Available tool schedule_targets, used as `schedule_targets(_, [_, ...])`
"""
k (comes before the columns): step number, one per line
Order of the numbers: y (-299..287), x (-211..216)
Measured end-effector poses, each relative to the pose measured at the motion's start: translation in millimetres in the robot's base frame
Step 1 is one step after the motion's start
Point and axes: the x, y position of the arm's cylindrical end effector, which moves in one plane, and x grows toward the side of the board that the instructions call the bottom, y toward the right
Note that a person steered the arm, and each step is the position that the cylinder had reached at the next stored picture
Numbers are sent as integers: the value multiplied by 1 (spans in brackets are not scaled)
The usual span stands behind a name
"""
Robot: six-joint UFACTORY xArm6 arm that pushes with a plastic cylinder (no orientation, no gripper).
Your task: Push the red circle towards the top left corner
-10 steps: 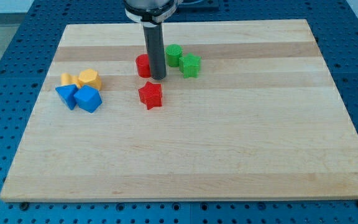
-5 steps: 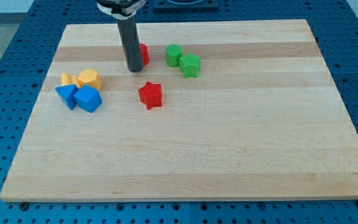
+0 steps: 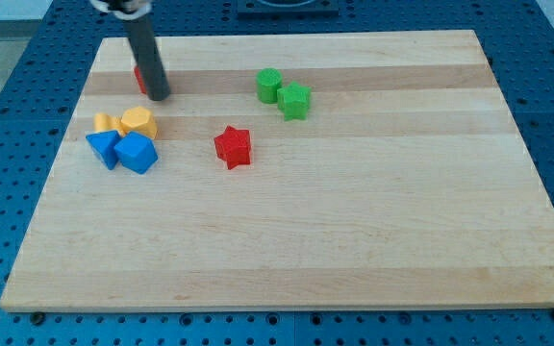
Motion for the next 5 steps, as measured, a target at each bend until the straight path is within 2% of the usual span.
schedule_targets(2, [-8,-48])
schedule_targets(3, [-8,-51])
schedule_targets(5, [133,-93])
